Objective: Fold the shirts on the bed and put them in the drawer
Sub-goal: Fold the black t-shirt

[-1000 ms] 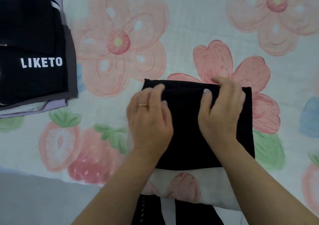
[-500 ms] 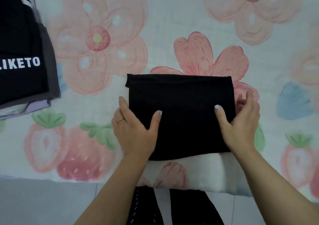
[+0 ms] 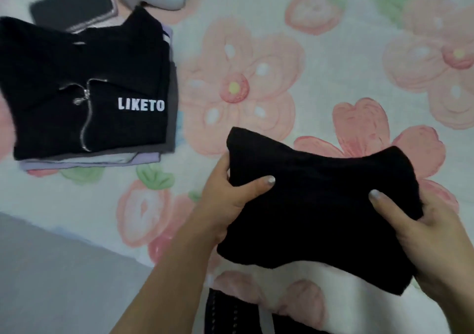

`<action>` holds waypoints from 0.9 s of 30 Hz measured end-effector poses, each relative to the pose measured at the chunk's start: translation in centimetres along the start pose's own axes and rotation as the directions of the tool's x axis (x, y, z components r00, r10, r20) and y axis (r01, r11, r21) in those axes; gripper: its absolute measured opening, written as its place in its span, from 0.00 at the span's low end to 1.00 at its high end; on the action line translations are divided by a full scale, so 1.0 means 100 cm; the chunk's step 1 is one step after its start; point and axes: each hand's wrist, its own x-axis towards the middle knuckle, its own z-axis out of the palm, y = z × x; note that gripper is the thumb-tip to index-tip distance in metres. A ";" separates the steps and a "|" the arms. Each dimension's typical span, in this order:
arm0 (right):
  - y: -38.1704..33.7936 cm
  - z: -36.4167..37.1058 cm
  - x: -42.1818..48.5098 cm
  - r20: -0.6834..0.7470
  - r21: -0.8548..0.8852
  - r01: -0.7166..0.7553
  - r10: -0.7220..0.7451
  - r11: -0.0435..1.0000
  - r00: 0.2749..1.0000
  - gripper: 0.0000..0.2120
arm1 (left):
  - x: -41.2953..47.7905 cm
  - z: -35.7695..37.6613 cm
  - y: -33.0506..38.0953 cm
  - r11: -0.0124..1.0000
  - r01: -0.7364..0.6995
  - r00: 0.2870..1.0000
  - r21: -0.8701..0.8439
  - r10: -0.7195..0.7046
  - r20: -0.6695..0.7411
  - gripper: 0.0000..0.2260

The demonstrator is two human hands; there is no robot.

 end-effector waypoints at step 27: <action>-0.088 0.331 0.074 0.714 -0.506 0.728 -0.249 0.463 0.655 0.30 | 0.090 -0.253 0.065 0.240 0.320 0.843 0.916 0.369 -0.391 0.36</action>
